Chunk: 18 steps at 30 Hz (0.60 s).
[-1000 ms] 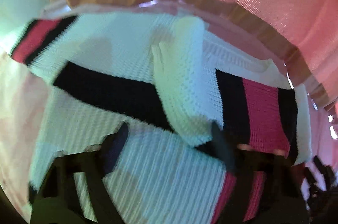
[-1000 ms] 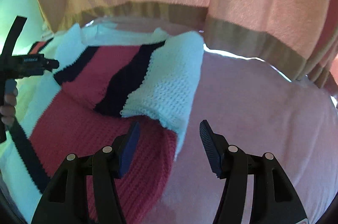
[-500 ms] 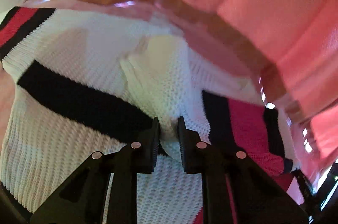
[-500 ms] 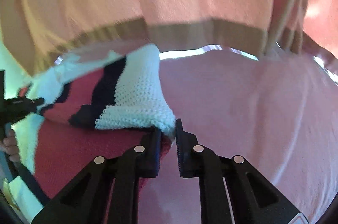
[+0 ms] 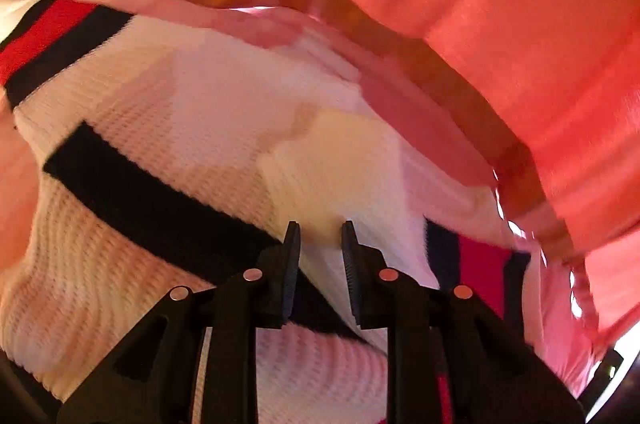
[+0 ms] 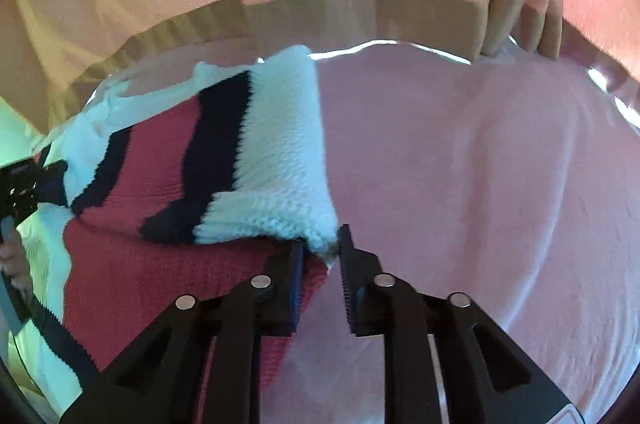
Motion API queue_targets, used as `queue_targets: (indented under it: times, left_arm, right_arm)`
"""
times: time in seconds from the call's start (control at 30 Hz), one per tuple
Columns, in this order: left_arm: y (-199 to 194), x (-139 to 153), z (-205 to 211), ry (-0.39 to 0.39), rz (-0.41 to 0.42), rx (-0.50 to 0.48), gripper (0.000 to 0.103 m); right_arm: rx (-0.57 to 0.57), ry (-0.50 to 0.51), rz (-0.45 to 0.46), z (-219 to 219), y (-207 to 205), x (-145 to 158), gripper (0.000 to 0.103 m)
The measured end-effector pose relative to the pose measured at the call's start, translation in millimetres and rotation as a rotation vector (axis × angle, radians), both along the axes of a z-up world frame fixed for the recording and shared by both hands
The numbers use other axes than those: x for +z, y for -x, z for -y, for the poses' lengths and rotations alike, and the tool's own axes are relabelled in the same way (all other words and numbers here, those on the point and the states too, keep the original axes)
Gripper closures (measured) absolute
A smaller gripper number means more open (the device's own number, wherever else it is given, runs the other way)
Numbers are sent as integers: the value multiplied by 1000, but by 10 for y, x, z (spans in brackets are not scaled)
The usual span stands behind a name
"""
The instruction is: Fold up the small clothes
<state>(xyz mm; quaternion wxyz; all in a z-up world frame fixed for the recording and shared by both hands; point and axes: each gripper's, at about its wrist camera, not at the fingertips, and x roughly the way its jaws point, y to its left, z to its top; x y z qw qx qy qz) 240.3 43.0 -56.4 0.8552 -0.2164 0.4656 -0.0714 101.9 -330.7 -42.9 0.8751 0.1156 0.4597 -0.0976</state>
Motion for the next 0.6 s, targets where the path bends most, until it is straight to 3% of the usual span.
queue_targets:
  times: [0.13,0.2,0.27,0.33,0.4,0.5,0.6]
  left_arm:
    - [-134,-177,-140,98,-47,-3,83]
    - [-170,-151,-131,127,-33,-19,94]
    - [-183,-53,-97,140,9,-38,97]
    - [-97,220,-116,118,120,-16,98]
    - [-18,433,-195,117,179,15,97]
    - [26,471,-325,31,161,76,94]
    - [4,262,-441,-136,59,146,93]
  right_arm:
    - [-7,-35,15,-96,43,92,68]
    - [-3,-32,26,-134,58,124,67]
    - [-3,-9,34,-169,74,159,67]
    - [-14,-3,71,-173,129,246,67]
    - [-23,8,116,-177,203,361,64]
    - [-25,44,148,-186,242,460,50]
    - [-23,57,121,-203,200,426,47]
